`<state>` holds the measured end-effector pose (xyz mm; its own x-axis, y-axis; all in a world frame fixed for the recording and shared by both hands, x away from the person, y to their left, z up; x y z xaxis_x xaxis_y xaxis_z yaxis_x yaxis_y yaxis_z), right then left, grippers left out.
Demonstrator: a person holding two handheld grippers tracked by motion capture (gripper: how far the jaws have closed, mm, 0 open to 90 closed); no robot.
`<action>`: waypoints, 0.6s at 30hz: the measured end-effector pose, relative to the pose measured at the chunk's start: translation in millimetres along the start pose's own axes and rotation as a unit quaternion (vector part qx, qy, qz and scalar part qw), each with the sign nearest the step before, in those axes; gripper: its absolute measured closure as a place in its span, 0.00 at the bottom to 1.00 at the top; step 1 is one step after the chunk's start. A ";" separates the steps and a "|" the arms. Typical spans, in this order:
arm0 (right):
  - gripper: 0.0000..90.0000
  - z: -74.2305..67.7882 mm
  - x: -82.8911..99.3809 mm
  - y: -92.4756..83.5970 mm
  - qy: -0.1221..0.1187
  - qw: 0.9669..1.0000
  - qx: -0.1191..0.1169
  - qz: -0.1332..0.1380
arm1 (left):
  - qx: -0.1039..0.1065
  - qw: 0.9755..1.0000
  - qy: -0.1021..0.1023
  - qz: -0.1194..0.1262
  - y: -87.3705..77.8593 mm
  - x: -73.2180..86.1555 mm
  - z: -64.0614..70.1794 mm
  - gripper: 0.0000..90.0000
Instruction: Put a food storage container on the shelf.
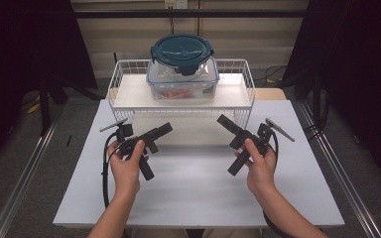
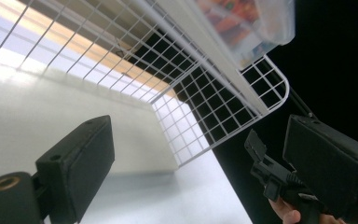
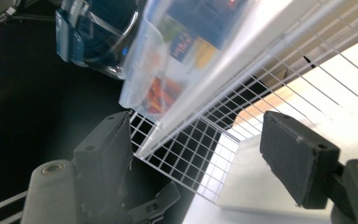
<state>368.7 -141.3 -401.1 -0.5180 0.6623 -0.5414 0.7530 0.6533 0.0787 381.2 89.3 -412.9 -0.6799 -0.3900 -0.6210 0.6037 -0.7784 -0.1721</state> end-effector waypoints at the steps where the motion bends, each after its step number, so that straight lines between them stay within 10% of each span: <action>1: 0.28 2.2 1.6 -1.3 0.001 1.000 0.001 -0.003 | 0.001 1.000 0.000 -0.004 -0.1 1.8 -0.8 0.10; 18: 0.28 32.5 16.7 -23.6 0.004 1.000 0.019 -0.025 | -0.006 1.000 -0.003 -0.021 -3.2 18.0 -14.7 0.11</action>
<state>355.5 -157.5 -439.2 -0.5576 0.6326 -0.5374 0.7418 0.6704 0.0195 373.1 92.1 -434.7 -0.7074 -0.3595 -0.6086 0.5789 -0.7886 -0.2071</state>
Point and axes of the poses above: each handheld gripper's, and its own axes: y roughly forward along the jaws, x roughly out of its underside, z roughly to its right, the point moved 8 cm from there along y, roughly forward along the jaws, and after that the axes turned 1 degree about -x, right-handed, at the moved point
